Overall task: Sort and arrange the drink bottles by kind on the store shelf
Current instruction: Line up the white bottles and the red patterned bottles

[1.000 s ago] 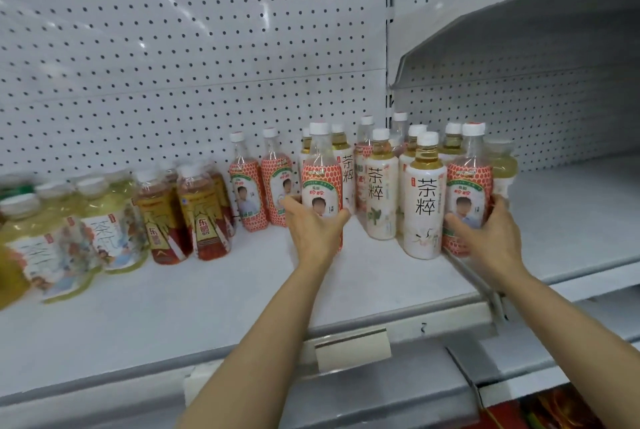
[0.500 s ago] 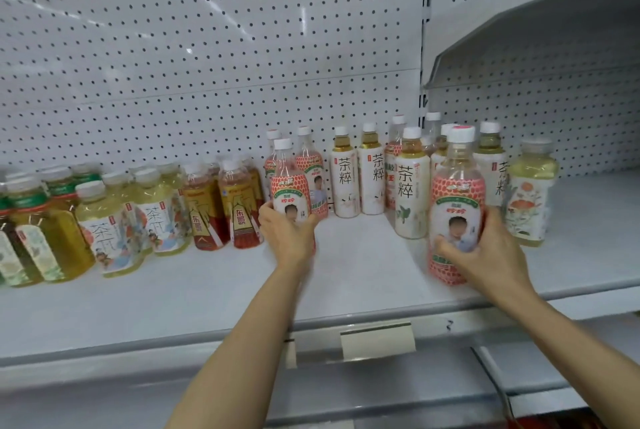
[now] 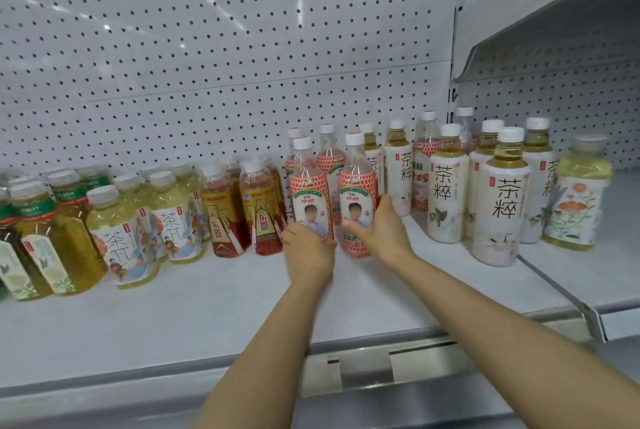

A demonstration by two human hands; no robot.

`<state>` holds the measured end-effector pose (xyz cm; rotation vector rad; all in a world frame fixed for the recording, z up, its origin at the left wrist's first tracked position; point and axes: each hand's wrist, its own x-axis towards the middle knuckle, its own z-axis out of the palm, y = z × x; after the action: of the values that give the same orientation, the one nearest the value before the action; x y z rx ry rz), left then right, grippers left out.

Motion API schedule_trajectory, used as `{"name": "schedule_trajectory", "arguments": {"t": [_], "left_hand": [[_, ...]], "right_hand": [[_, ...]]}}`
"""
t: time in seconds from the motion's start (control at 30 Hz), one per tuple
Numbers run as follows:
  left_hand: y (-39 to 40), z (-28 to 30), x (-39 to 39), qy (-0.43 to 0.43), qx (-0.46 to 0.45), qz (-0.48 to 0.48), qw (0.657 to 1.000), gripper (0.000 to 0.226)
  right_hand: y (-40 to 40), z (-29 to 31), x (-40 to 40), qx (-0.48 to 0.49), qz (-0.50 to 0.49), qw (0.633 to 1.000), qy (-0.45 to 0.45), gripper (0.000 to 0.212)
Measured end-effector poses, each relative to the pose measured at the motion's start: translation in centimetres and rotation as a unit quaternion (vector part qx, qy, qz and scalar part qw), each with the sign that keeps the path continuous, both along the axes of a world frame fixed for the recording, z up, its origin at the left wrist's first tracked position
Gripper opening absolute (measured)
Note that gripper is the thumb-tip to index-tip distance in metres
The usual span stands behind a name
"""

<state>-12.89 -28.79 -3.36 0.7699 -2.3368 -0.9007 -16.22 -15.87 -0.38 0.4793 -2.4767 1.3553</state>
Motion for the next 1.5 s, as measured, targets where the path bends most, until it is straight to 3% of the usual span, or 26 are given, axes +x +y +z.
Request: {"name": "schedule_trajectory", "arguments": {"t": [0.33,0.7,0.83,0.9,1.0,1.1,1.3,1.5], "left_hand": [[0.2,1.0,-2.1,-0.03,0.02,0.04,0.999,0.079],[-0.5,0.3,-2.7,-0.028,0.019,0.022,0.999,0.072],[-1.1,0.5,-2.4,-0.051,0.052,-0.021,0.997,0.094],[-1.2,0.5,-2.4,-0.077,0.06,-0.053,0.994,0.105],[-0.3,0.3,-2.2,-0.049,0.104,-0.071,0.991,0.12],[2.9,1.4,-0.8,-0.013,0.113,-0.081,0.99,0.104],[11.5,3.9,-1.5,0.081,0.04,-0.201,0.975,0.072],[15.9,5.4,-4.7,0.099,0.075,-0.232,0.965,0.077]], "right_hand": [[-4.4,-0.5,-4.0,-0.023,0.0,1.0,-0.011,0.066],[-5.5,-1.0,-4.4,-0.028,-0.012,0.999,-0.019,0.066],[-4.2,-2.7,-3.3,0.04,-0.042,0.997,-0.052,0.068],[-2.5,-2.8,-2.1,0.086,-0.066,0.994,-0.031,0.07],[0.8,-1.3,-0.5,0.147,-0.069,0.986,0.027,0.063],[4.9,-0.4,1.2,0.176,-0.091,0.976,0.085,0.056],[13.3,-0.8,3.8,0.091,-0.177,0.954,0.225,0.037],[18.3,-0.7,2.9,-0.019,-0.239,0.947,0.211,0.066]]}}
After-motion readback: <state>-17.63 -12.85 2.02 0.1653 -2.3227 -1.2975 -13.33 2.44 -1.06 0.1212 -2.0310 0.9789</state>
